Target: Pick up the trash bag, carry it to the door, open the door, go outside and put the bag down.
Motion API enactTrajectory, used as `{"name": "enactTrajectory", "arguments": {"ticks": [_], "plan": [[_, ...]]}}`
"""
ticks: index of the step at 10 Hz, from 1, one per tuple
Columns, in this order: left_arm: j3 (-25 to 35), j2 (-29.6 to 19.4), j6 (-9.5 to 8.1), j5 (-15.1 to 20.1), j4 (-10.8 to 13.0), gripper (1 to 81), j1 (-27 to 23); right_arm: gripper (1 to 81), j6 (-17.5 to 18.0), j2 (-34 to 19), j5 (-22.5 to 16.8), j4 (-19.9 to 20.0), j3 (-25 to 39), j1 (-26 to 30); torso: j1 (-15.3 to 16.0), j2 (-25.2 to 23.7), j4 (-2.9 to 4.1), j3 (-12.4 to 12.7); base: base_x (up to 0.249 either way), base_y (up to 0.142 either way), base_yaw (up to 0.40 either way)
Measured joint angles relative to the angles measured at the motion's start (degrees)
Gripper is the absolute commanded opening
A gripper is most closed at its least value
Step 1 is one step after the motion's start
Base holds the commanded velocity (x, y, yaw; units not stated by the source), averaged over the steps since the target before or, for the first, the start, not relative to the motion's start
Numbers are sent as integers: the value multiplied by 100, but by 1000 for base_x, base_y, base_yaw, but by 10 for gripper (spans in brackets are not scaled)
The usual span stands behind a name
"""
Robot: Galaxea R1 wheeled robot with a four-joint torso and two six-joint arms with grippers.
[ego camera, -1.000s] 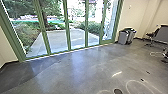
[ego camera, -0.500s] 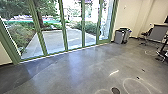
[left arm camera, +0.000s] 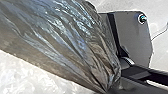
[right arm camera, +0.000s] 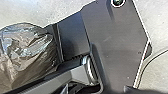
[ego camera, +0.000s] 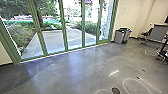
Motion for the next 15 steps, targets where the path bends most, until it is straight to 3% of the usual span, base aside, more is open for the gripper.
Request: {"name": "enactTrajectory", "arguments": {"ticks": [7,15], "plan": [[0,-35,-5,0,-1,10,-2,811,0,0,2,0,-4,0,0,0,0,0,0,0,0],[-2,-33,-18,20,0,10,15,811,0,0,24,0,-6,-17,-9,2,0,6,104,0,0]]}}
